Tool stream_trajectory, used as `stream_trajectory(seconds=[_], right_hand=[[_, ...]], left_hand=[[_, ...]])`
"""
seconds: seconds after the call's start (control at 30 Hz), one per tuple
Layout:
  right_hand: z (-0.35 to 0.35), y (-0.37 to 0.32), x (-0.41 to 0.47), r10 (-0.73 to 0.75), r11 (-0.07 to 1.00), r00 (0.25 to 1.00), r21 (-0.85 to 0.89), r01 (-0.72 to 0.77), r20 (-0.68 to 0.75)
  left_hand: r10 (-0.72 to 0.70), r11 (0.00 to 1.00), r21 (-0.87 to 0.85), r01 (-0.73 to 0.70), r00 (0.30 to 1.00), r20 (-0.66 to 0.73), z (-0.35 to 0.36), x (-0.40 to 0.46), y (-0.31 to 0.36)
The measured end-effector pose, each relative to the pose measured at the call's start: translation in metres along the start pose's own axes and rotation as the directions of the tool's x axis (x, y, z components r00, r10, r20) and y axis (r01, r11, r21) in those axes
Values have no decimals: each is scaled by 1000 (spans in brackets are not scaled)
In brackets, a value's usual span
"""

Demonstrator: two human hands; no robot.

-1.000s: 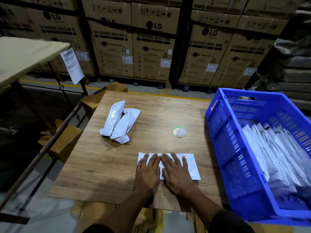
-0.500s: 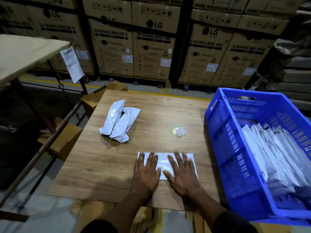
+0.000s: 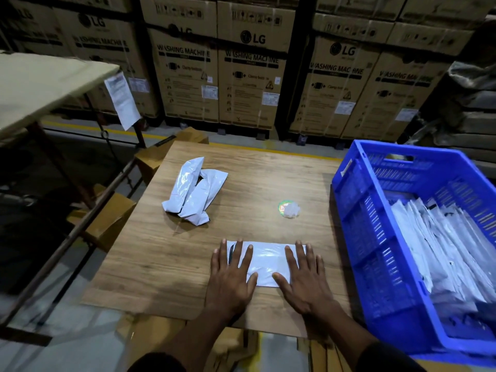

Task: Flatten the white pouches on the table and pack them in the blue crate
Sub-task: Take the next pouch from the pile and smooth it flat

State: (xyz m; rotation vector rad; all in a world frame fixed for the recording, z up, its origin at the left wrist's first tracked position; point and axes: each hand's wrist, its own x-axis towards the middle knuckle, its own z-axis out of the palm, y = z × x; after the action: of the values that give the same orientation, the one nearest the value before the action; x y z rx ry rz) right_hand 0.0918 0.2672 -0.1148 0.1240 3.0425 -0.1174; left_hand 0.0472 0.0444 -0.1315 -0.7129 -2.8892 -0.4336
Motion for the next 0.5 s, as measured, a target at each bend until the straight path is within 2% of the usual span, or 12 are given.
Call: stream_trajectory(seconds=[0.23, 0.5], right_hand=[[-3, -16, 6, -216, 975, 975, -63, 213, -45], [1, -15, 10, -213, 976, 975, -41, 215, 58]], left_hand=[[68, 998, 4, -68, 997, -38, 2, 1, 3], [45, 999, -32, -43, 996, 82, 3, 5, -3]])
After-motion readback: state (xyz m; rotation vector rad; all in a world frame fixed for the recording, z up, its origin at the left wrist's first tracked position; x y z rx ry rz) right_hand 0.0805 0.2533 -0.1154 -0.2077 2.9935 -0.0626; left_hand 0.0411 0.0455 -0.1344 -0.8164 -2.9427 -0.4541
